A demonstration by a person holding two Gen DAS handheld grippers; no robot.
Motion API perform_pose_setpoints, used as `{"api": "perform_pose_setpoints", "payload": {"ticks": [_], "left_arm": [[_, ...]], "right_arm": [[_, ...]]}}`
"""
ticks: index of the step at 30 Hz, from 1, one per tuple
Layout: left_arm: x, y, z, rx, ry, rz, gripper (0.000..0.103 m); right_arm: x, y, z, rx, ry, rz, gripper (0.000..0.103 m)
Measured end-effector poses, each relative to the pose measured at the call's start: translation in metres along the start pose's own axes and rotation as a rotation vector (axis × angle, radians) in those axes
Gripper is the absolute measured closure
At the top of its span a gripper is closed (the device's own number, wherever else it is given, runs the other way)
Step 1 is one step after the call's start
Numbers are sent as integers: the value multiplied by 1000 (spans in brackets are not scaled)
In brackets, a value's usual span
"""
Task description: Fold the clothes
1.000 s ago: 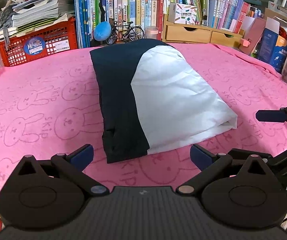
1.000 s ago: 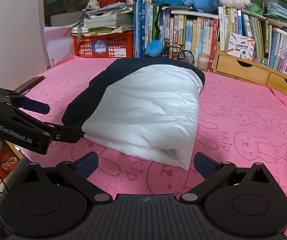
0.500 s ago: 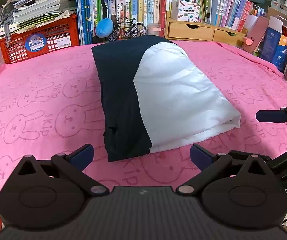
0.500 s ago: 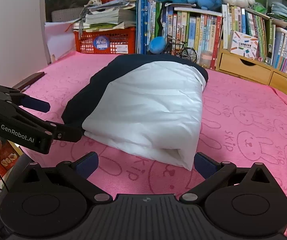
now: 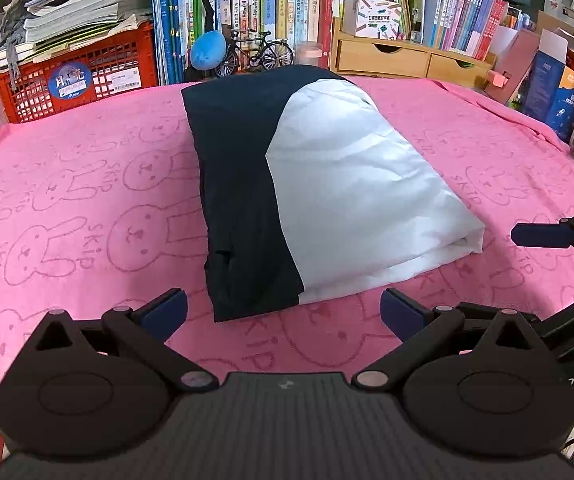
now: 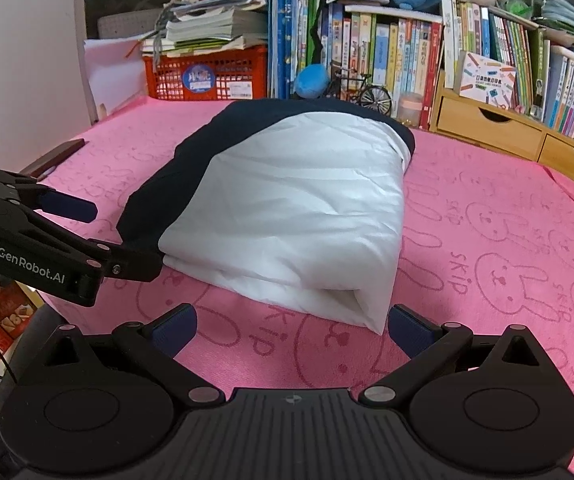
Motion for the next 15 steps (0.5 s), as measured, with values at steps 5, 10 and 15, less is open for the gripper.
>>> {"api": "perform_pose_setpoints", "payload": {"ticks": [5,10,15], "left_arm": [[0,0,2,12,-16,-3,0],[-1,0,3,7,-7,-13,0],[-1,1,3,4,0,-28,0]], "right_arm": [[-2,-2,0,-2,1,8,0],[-4,-3,-1,-9,2,15,0],[-5,-4,0,-13,2,20,0]]}}
Point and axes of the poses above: each gripper's, at about its wrist camera, not at the fingertips, and x roughly against the way its jaws point, z to its left, y to its top, the point moved 8 cm from there along -x, roughly the way its jaws point, and after that the axes turned 11 degrees about x, right-handed, at the moved point
